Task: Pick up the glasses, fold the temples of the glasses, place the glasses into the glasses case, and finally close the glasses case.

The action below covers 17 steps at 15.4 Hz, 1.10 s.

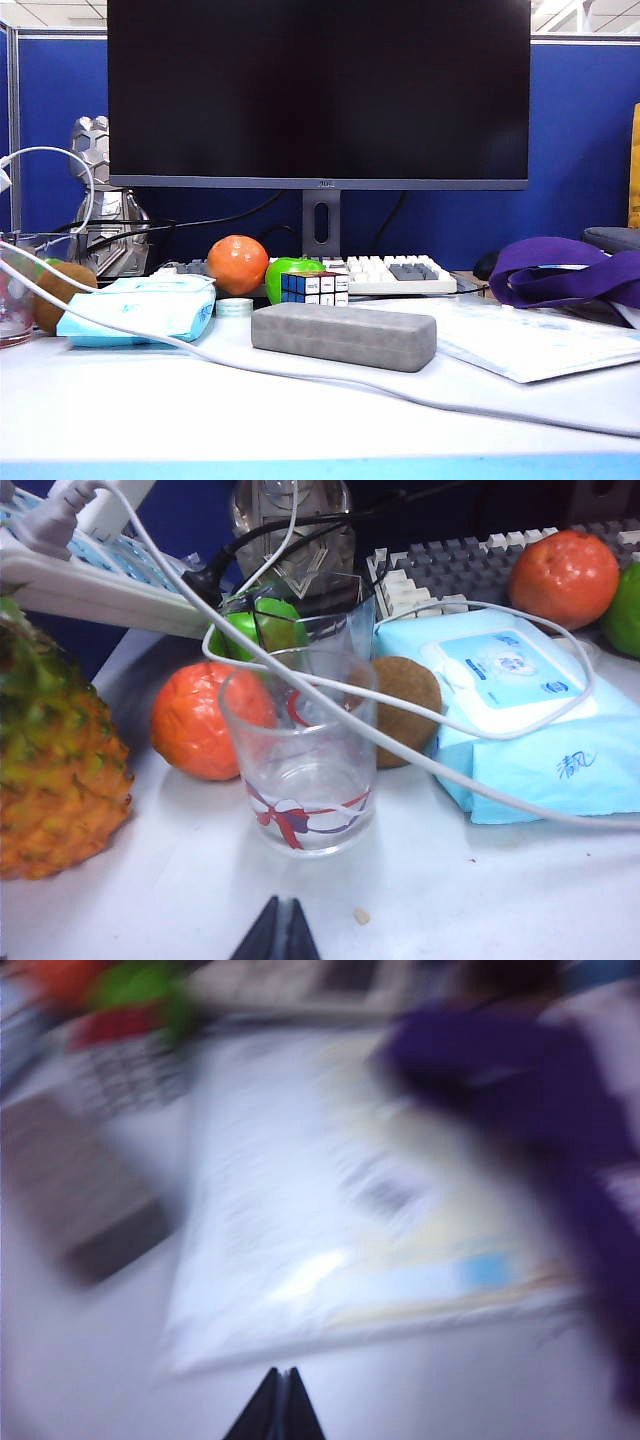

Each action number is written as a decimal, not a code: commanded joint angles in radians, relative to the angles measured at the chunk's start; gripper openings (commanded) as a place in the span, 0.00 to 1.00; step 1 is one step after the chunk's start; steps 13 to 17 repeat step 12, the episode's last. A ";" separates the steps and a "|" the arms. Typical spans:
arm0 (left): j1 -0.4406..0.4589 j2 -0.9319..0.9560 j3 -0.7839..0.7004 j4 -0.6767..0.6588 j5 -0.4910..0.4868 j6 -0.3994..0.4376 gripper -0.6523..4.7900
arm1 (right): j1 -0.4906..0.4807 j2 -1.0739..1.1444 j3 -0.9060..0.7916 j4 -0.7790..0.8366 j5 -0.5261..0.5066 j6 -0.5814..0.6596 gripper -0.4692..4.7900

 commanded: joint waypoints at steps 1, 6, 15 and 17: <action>0.000 -0.002 -0.003 -0.014 -0.002 0.000 0.11 | -0.105 -0.098 -0.095 0.122 -0.008 -0.010 0.11; 0.000 -0.002 -0.003 -0.013 -0.003 0.000 0.11 | -0.225 -0.195 -0.123 0.063 -0.009 -0.001 0.11; 0.000 -0.002 -0.003 -0.013 -0.002 0.000 0.11 | -0.237 -0.195 -0.123 0.068 -0.004 -0.001 0.11; 0.000 -0.002 -0.003 -0.013 -0.002 0.000 0.11 | -0.237 -0.195 -0.123 0.068 -0.004 -0.001 0.11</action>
